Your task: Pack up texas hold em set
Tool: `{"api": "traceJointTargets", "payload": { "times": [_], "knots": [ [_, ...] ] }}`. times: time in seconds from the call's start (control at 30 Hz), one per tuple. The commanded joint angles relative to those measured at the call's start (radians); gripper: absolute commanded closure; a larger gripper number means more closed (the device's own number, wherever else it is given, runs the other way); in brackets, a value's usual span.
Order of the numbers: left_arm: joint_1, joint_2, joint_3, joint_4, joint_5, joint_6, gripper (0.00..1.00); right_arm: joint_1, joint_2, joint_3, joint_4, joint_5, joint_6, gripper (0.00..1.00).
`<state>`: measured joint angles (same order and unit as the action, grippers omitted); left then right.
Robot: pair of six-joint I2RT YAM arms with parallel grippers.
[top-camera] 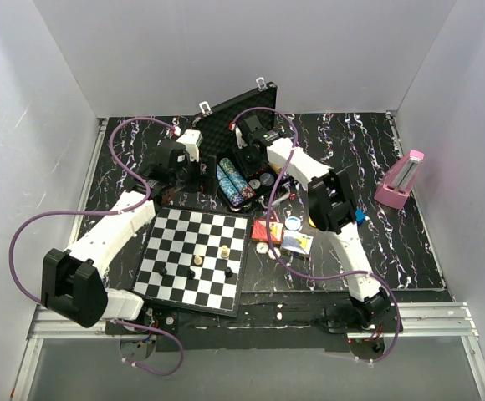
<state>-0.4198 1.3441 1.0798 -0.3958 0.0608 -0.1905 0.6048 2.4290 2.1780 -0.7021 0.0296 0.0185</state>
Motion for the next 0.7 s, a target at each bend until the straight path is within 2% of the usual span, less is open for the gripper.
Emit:
{"api": "traceJointTargets", "payload": {
  "times": [0.0, 0.53, 0.67],
  "knots": [
    [0.006, -0.005, 0.022, -0.002, 0.002, 0.003, 0.02, -0.002, -0.011, 0.051, -0.002, -0.008, -0.015, 0.55],
    [0.006, -0.005, 0.022, -0.002, -0.003, 0.006, 0.02, -0.002, -0.16, 0.028, 0.047, -0.105, 0.009, 0.47],
    [0.006, 0.004, 0.017, 0.002, -0.013, 0.006, 0.02, -0.007, -0.261, -0.061, 0.09, -0.108, 0.035, 0.46]
  ]
}}
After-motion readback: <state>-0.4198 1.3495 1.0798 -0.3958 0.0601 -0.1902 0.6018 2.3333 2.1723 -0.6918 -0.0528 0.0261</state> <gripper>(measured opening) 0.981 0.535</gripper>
